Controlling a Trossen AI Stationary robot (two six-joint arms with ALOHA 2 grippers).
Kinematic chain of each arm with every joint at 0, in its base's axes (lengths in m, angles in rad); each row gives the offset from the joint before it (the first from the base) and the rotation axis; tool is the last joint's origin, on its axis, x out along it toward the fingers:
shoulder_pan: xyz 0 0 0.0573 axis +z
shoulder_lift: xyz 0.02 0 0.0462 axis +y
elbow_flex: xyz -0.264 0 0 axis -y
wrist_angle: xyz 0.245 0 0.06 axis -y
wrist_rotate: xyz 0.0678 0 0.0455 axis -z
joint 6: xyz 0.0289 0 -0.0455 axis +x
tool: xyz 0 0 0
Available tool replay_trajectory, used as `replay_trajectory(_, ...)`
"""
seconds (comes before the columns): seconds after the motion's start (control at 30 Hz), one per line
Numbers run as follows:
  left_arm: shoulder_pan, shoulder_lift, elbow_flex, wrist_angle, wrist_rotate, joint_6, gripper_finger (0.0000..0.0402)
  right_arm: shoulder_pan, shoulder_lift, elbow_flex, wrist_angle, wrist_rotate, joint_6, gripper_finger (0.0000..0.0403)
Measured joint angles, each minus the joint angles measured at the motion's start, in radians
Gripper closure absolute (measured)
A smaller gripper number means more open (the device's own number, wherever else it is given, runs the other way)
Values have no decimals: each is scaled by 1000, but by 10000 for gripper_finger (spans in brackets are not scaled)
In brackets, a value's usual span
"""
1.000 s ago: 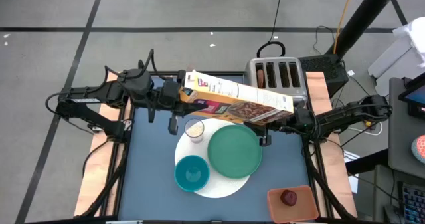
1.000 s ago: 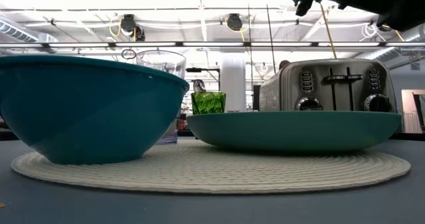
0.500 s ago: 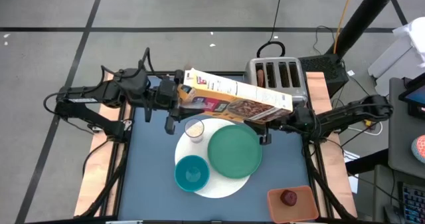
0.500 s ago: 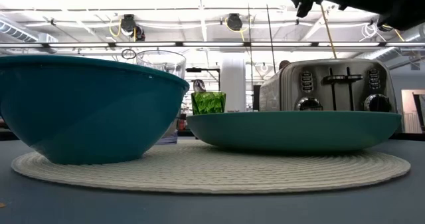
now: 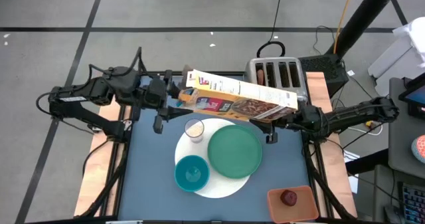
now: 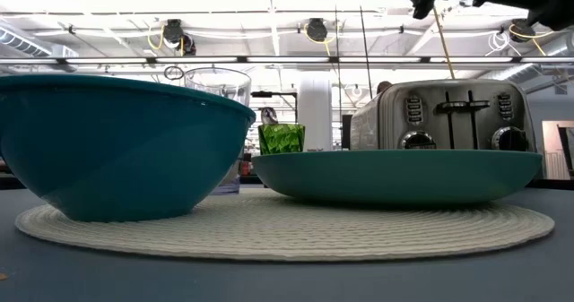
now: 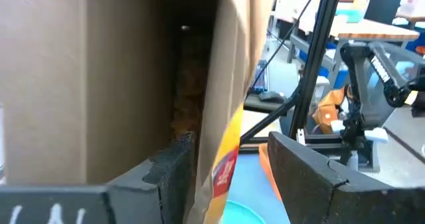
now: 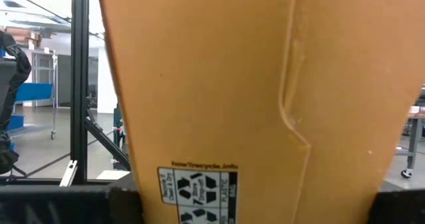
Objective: Arrange a breakfast setting
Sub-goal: Pour the cereal from the cereal box into the blue bowl
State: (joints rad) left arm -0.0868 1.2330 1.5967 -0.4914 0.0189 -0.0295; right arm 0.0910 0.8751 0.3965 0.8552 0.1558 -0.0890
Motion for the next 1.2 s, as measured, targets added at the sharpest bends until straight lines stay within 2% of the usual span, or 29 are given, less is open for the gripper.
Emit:
replay_trajectory(0.37,0,-98,0,-130,0,-28,204,1,-116,0,-167,-6,85,205)
replay_trajectory(0.6,0,-186,0,-308,-1,-41,204,3,-128,0,-199,-167,156,205)
replay_trajectory(0.7,0,-238,-26,-330,-28,-38,204,3,-127,0,-216,-195,185,204)
replay_trajectory(0.8,0,-316,-120,-300,-71,-33,204,3,-127,0,-241,-218,213,204)
replay_trajectory(0.9,0,-408,-276,-239,-127,-58,204,2,-127,0,-268,-245,229,204)
replay_trajectory(1.1,0,-593,-612,0,-133,-106,204,3,-127,0,-323,-330,269,204)
replay_trajectory(1.2,0,-662,-743,64,-134,-113,204,3,-127,0,-357,-364,295,204)
